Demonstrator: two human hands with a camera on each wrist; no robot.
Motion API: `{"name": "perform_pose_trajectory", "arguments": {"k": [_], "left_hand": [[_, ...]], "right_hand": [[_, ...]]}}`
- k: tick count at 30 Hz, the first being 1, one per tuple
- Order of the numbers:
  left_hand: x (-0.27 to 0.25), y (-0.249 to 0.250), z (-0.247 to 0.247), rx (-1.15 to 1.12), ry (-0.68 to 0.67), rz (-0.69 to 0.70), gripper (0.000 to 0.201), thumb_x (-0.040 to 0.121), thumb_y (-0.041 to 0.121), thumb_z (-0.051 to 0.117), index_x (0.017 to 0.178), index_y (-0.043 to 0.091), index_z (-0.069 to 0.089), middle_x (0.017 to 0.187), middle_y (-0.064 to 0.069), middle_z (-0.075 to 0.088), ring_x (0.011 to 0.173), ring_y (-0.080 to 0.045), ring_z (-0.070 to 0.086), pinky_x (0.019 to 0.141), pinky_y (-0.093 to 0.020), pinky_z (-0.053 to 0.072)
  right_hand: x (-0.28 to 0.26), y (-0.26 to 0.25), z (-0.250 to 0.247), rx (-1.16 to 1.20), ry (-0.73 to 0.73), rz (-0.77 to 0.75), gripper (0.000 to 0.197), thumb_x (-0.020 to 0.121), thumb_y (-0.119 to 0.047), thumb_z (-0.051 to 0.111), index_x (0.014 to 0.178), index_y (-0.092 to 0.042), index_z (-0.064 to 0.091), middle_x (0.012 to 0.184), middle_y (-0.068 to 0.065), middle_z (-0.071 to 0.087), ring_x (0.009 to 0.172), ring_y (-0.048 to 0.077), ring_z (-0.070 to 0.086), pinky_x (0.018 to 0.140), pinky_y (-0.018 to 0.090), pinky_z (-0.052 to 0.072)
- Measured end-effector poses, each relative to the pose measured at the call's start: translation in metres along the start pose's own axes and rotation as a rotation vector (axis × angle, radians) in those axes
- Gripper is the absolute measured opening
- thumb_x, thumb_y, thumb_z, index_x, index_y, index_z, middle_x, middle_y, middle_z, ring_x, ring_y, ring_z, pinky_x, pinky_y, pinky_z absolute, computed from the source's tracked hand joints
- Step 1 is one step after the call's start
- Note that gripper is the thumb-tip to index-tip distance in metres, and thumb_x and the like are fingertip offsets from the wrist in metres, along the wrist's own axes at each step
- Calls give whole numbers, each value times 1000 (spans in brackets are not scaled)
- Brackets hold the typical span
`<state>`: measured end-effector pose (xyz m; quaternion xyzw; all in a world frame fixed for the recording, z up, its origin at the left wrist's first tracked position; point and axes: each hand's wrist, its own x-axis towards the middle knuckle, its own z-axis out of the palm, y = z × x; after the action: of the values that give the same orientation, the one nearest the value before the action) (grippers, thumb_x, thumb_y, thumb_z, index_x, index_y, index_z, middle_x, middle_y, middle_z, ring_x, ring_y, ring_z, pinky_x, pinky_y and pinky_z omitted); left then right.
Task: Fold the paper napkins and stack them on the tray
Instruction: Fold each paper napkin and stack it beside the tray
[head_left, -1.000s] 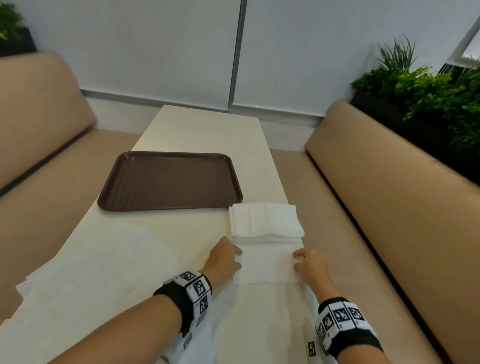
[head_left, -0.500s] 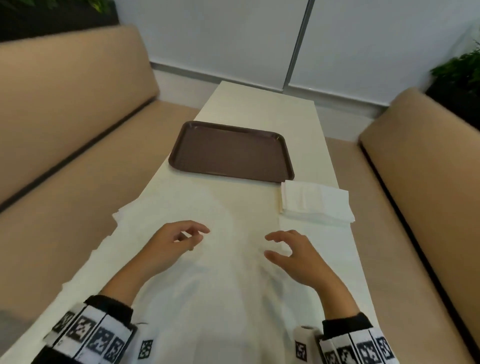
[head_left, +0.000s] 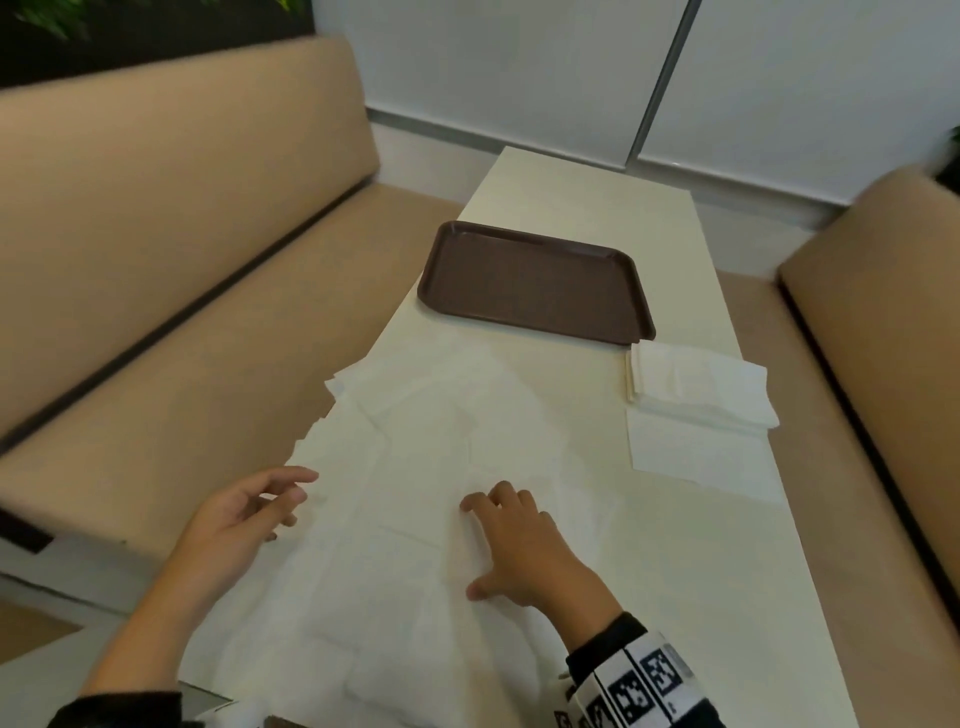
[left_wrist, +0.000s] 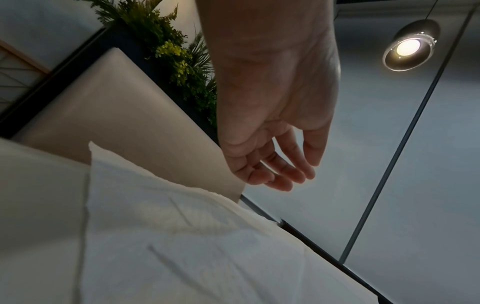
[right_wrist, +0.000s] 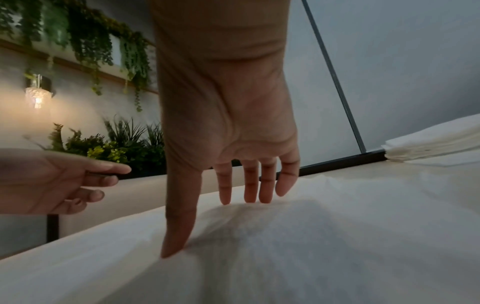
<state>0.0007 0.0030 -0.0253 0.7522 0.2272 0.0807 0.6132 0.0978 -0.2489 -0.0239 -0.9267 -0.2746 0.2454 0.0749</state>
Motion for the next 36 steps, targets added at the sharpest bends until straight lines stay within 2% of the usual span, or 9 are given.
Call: {"name": "perform_pose_trajectory", "arguments": {"k": [4,9,16,19,23,26,28,33,36], "left_hand": [[0,-3,-2,-9,-23,25,26,90,12,59,86,32,74,91,-7,65,67,-5,58,67,-27,44],[0,-5,6,110,-122,13,25,91,19,61,85,42,71,96,12,68,85,-15,58,76,-27,44],[-5,3,15,165,-196,25,24,91,21,60,84,42,70,92,20,65,76,-1,56,71,-16,41],[-4,7,7,129,-139,40,26,91,20,60,88,45,68,96,20,65,80,5,56,69,-11,42],[0,19,2,36,-28,83,33,83,31,70,112,43,58,116,13,60,114,-1,53,85,-14,41],[4,41,14,-39,-254,72,95,49,68,79,130,51,33,124,18,55,119,7,49,94,-17,40],[6,57,32,-177,-456,60,106,40,65,84,127,56,24,123,21,59,115,6,54,88,-14,47],[6,91,71,-439,-540,51,94,35,52,92,118,25,58,113,5,70,103,-12,67,72,-20,55],[5,107,81,-457,-545,90,69,40,52,90,100,22,73,108,-3,73,97,-18,70,68,-22,55]], "right_hand": [[3,-7,4,58,-14,-79,82,75,-23,75,143,-26,29,139,0,28,125,23,31,101,33,37],[8,-14,7,250,-17,2,72,79,-45,71,140,-30,37,137,-1,30,129,22,27,107,38,32],[29,-28,3,471,133,207,29,87,-47,60,101,-23,66,124,-2,50,119,23,42,95,38,37],[20,-27,-18,642,228,9,7,85,-23,67,81,-19,63,95,-2,62,93,15,57,82,30,45],[-17,-22,-70,927,272,-306,24,85,0,65,75,-20,57,72,-4,60,67,8,56,67,18,44],[-48,-16,-106,1132,314,-443,10,87,-1,63,84,-10,58,78,7,67,68,16,63,65,21,50],[-64,-11,-121,1278,403,-452,8,83,-7,64,85,-8,57,80,8,70,68,18,66,62,24,54],[-91,17,-130,1290,601,-322,7,80,-22,64,85,-21,60,77,0,71,65,15,67,58,24,52],[-104,36,-125,1201,508,-291,38,70,-23,73,105,-22,59,99,7,73,84,26,71,71,35,58]]}}
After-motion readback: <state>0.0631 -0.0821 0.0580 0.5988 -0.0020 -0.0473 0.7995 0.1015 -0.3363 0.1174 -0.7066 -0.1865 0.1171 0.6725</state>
